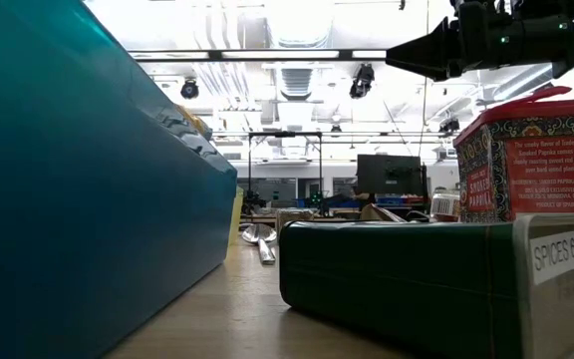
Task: Pick & Place Food Item
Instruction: Put the green spice bottle into the green bin
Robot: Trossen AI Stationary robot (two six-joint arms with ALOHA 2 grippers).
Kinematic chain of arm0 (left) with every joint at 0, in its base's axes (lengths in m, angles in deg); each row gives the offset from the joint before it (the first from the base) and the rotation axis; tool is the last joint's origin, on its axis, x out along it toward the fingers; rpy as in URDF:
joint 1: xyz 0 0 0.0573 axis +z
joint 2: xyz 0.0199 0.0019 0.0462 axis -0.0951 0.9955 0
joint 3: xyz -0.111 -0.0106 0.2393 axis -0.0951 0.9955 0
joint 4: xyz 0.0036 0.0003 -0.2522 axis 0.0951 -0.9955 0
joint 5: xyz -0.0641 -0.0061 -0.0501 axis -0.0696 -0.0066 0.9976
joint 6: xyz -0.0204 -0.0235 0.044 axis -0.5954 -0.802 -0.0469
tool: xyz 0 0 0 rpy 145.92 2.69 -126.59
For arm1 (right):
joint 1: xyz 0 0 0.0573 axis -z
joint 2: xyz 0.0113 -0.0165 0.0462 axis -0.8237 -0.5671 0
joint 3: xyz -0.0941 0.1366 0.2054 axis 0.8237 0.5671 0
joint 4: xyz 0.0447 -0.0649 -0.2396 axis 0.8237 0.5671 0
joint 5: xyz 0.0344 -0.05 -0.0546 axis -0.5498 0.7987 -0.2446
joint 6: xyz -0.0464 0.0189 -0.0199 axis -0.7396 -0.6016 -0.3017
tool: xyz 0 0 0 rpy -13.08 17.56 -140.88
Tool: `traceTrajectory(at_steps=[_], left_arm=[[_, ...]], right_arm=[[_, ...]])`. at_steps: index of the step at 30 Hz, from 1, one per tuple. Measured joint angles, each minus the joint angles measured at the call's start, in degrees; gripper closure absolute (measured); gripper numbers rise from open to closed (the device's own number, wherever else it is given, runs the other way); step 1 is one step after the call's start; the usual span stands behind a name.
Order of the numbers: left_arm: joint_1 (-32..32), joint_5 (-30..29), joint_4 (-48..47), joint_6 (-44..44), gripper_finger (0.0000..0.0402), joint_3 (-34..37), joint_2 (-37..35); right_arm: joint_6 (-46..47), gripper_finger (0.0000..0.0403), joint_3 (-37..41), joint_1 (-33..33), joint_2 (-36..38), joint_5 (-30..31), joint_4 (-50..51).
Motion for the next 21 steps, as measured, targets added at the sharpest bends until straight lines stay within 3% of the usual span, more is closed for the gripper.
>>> traceTrajectory(at_steps=[4,10,14,21], left_arm=[[7.97,2.35,0.53,8.39,0.0219,0.00,-1.20],[17.00,12.65,0.63,7.78,0.0219,0.64,-1.33],[19.01,19.19,0.53,7.64,0.0219,0.97,-1.09],[19.05,19.58,2.68,7.63,0.0219,1.90,-1.09]], right_arm=[[0.00,0.0188,0.00,0.01,0.00,0.00,0.00],[0.00,0.0188,0.00,0.00,0.00,0.00,0.00],[0.00,0.0188,0.00,0.02,0.00,0.00,0.00],[0.00,0.0188,0.00,0.00,-0.02,0.00,0.11]])
